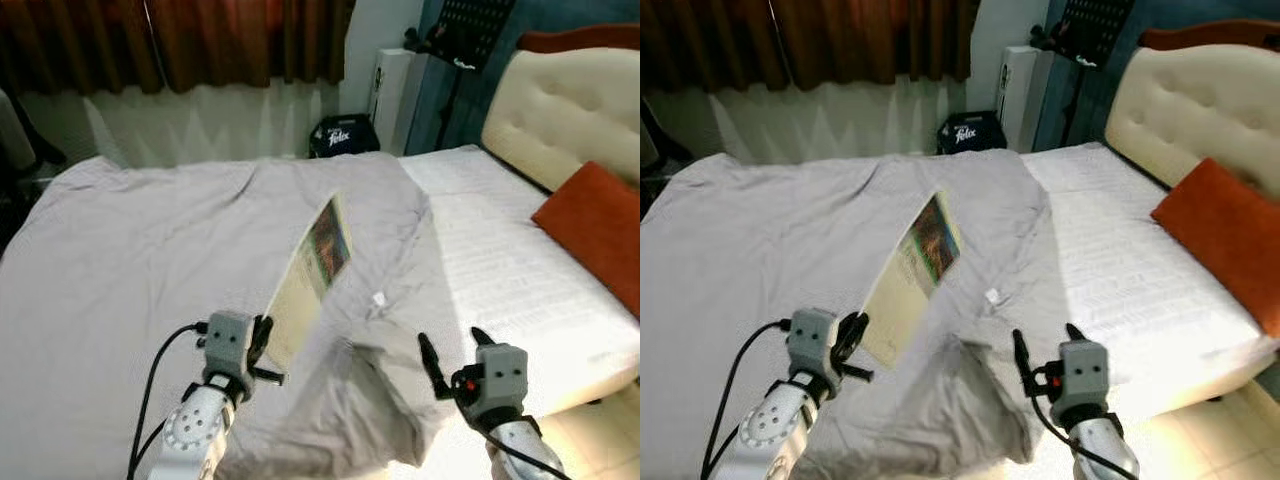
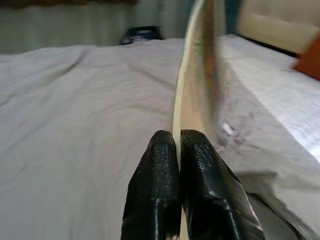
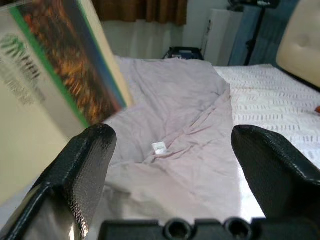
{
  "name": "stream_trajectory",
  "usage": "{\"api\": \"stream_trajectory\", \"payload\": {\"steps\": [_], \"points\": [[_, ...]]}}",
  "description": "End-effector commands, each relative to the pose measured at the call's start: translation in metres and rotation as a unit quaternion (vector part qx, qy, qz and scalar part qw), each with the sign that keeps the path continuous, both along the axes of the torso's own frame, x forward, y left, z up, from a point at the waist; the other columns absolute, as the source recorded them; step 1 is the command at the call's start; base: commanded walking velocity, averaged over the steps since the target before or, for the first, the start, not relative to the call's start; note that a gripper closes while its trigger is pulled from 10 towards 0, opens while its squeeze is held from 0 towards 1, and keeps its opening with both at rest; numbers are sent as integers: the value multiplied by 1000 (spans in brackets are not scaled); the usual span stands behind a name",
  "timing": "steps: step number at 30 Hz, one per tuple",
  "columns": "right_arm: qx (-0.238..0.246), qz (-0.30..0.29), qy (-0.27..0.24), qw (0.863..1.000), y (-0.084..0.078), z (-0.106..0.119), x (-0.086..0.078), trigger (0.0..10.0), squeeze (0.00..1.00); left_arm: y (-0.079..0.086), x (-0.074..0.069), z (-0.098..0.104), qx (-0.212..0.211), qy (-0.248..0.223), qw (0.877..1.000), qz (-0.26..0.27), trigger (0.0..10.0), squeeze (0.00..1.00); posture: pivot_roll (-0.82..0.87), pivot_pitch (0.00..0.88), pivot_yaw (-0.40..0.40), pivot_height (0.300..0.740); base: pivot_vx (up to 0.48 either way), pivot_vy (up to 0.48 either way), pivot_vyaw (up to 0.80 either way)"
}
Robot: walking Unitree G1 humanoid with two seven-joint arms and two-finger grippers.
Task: Clean up the room
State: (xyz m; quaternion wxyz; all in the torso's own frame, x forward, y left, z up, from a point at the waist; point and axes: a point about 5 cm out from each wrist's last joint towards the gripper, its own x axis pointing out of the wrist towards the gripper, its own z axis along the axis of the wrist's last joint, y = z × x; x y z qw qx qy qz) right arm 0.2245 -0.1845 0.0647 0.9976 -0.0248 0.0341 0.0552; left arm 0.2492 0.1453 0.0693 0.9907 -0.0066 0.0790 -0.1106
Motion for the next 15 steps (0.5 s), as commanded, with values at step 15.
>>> {"api": "stream_trajectory", "payload": {"steps": [15], "points": [[-4, 1, -2, 1000, -2, 1, 9, 10000, 0, 6, 20, 14, 20, -39, 999, -5, 10000, 0, 3, 0, -35, 740, 0, -469, 251]]}}
